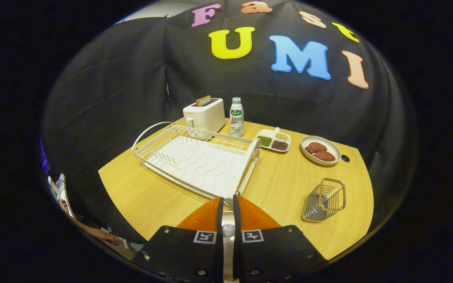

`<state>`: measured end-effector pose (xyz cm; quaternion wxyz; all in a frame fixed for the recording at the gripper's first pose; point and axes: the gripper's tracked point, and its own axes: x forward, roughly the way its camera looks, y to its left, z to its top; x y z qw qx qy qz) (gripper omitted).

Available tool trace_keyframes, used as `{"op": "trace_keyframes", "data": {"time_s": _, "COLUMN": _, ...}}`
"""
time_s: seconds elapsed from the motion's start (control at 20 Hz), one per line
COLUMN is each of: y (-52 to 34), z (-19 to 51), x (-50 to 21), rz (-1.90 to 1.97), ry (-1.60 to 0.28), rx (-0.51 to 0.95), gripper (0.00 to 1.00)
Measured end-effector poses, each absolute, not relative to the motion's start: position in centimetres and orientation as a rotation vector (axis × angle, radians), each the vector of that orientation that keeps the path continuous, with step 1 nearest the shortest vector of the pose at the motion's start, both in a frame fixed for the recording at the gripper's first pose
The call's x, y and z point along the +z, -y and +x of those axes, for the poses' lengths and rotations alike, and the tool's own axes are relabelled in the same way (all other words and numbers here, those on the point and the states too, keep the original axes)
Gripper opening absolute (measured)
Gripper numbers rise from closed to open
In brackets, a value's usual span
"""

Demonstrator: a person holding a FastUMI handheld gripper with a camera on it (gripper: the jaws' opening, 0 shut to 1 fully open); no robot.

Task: Take the plate from the dish rack, then take the spoon from the basket and place it into the plate.

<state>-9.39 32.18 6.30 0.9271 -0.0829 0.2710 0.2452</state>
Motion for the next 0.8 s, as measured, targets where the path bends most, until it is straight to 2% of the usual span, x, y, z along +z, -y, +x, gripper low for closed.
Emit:
{"op": "trace_keyframes", "data": {"time_s": 0.35, "y": -33.7, "z": -9.1, "x": 5.4, "rz": -0.221, "ry": -0.569, "rx": 0.547, "gripper": 0.09}}
{"op": "trace_keyframes", "data": {"time_s": 0.55, "y": -33.5, "z": -8.7, "x": 5.5, "rz": -0.266, "ry": -0.541, "rx": 0.557, "gripper": 0.17}}
{"op": "trace_keyframes", "data": {"time_s": 0.8, "y": -31.9, "z": -8.6, "x": 7.5, "rz": -0.240, "ry": -0.493, "rx": 0.526, "gripper": 0.18}}
